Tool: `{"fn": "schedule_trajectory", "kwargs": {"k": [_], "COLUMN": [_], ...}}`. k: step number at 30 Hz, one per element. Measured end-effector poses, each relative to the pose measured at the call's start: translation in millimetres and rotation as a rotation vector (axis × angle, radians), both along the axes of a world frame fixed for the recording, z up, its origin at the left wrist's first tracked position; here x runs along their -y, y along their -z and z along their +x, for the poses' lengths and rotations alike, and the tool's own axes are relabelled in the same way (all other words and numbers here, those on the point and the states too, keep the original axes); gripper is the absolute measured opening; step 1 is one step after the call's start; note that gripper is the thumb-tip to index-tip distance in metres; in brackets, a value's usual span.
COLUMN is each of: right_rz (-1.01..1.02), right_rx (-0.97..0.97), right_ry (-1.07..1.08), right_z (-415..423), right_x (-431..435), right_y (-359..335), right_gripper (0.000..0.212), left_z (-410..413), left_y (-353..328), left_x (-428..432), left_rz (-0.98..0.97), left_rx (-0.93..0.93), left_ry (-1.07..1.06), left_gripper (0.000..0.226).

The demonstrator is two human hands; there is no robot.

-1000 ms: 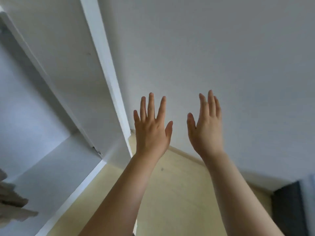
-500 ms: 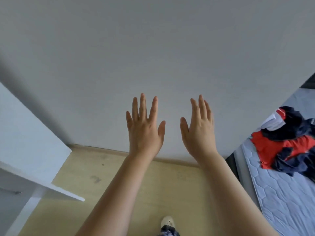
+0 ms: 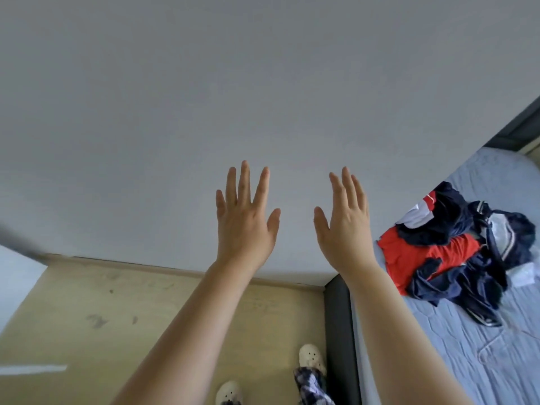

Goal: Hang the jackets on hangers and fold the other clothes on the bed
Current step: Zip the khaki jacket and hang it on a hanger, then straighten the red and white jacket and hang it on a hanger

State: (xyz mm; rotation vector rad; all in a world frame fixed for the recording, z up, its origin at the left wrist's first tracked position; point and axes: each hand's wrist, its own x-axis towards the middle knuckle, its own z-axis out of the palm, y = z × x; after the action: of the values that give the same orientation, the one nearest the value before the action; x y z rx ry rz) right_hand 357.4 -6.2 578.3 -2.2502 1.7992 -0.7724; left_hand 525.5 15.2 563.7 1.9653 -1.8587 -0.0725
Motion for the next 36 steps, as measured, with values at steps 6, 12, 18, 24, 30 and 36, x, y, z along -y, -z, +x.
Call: {"fn": "schedule_trajectory", "kwargs": {"k": [6, 12, 18, 24, 30, 36], "right_rz": [0.012, 0.026, 0.083, 0.113, 0.139, 0.094], "right_rx": [-0.075, -0.139, -0.17, -0.13, -0.151, -0.255], "right_ry": [-0.216, -0.45, -0.557, -0.549, -0.511, -0.501], "right_z": [-39, -63, -73, -73, -83, -113], "right_x": [61, 111, 107, 101, 93, 97], "right_y": [37, 76, 138, 248, 377, 472], "right_gripper": [0.069, 0.073, 0.078, 0.073, 0.067, 0.064], "left_z": [-45, -80, -101, -107, -130, -158], "left_y": [33, 80, 132, 236, 364, 463], "left_x": [41, 47, 43, 37, 28, 34], "left_rz": [0.057, 0.159, 0.212, 0.213, 0.188, 0.175], "left_rx": [0.005, 0.056, 0.036, 0.004, -0.001, 0.04], "left_ry": [-0.116, -0.222, -0.263, -0.32, -0.326, -0.309], "left_gripper": [0.074, 0.079, 0.074, 0.072, 0.074, 0.077]}}
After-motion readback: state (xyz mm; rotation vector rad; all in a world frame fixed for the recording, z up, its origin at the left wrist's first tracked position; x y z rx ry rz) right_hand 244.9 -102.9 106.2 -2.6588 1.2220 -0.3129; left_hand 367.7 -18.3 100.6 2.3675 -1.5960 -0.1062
